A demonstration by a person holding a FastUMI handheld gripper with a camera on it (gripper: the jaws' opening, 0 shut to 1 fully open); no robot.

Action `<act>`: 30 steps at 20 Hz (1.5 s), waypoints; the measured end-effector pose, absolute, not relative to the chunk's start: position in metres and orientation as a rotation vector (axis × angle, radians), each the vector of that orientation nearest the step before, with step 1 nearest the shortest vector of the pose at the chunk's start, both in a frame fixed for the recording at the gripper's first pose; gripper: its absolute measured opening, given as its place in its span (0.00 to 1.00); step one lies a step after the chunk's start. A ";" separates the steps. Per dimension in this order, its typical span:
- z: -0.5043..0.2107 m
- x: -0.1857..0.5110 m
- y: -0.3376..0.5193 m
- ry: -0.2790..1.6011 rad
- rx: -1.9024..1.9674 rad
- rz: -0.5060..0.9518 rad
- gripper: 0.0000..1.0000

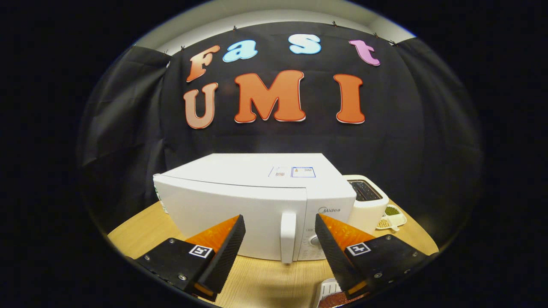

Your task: Open the microwave, put the food inside, and close the microwave door.

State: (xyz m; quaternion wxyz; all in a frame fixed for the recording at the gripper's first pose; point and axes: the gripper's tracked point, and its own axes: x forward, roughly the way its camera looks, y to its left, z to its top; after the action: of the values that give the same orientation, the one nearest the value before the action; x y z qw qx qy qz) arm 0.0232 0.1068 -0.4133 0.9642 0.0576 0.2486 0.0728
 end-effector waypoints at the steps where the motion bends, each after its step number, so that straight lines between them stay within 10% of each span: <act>1: -0.425 0.025 0.108 0.524 0.116 0.147 0.95; 11: -0.481 0.033 0.107 0.624 0.113 0.063 0.31; 21: -0.478 0.028 0.108 0.635 0.096 0.004 0.08; 30: -0.456 -0.044 0.123 0.600 0.030 -0.016 0.08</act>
State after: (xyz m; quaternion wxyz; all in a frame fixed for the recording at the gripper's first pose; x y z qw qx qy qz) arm -0.0445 0.1230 -0.4560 0.9553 0.0146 0.2953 -0.0080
